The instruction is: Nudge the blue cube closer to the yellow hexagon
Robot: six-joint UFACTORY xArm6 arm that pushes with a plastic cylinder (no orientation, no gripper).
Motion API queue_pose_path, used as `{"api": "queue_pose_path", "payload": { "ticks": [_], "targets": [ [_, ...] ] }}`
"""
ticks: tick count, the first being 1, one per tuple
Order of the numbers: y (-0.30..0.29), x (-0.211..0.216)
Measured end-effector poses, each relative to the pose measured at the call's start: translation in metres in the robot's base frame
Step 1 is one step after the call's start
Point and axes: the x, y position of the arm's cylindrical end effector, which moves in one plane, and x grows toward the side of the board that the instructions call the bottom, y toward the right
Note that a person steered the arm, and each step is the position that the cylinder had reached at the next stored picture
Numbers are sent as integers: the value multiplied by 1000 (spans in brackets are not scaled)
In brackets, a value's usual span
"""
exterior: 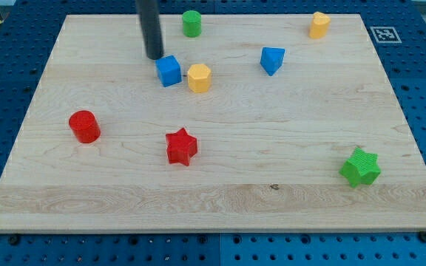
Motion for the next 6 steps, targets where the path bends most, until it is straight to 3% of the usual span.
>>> {"api": "queue_pose_path", "payload": {
  "ticks": [2, 5, 6],
  "targets": [
    [5, 32],
    [26, 35],
    [9, 38]
  ]
}}
